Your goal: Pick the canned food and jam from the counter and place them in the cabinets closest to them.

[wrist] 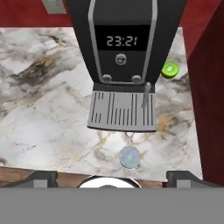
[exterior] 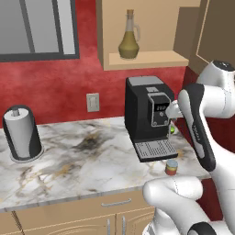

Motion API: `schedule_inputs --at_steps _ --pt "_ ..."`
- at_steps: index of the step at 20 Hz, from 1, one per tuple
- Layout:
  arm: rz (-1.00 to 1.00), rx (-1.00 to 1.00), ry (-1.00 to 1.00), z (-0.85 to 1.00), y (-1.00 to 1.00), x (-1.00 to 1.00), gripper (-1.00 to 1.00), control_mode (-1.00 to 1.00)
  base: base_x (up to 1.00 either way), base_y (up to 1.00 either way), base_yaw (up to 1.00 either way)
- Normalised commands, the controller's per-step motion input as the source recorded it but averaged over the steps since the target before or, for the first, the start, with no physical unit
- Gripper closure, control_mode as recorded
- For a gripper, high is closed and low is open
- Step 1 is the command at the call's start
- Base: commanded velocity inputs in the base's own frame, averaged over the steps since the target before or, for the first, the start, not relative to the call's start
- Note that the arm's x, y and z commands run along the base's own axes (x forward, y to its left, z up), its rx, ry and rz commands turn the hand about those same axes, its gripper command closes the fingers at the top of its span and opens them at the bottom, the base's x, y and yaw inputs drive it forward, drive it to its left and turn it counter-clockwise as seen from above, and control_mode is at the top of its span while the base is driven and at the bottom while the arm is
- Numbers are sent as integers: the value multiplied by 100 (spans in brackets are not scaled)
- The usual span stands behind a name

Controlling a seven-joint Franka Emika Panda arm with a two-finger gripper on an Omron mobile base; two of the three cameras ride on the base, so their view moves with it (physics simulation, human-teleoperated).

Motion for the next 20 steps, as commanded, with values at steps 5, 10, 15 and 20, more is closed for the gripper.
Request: schedule_inputs --at_steps 5,10,15,20 --pt "0 0 0 -22 -20 -26 -100 -100 0 0 0" --pt "0 0 0 -26 -14 -12 -100 -100 0 0 0" --pt "0 -4 3 -37 -8 -4 -100 -100 0 0 0" --pt "0 -4 5 -46 -6 -1 -100 -100 0 0 0"
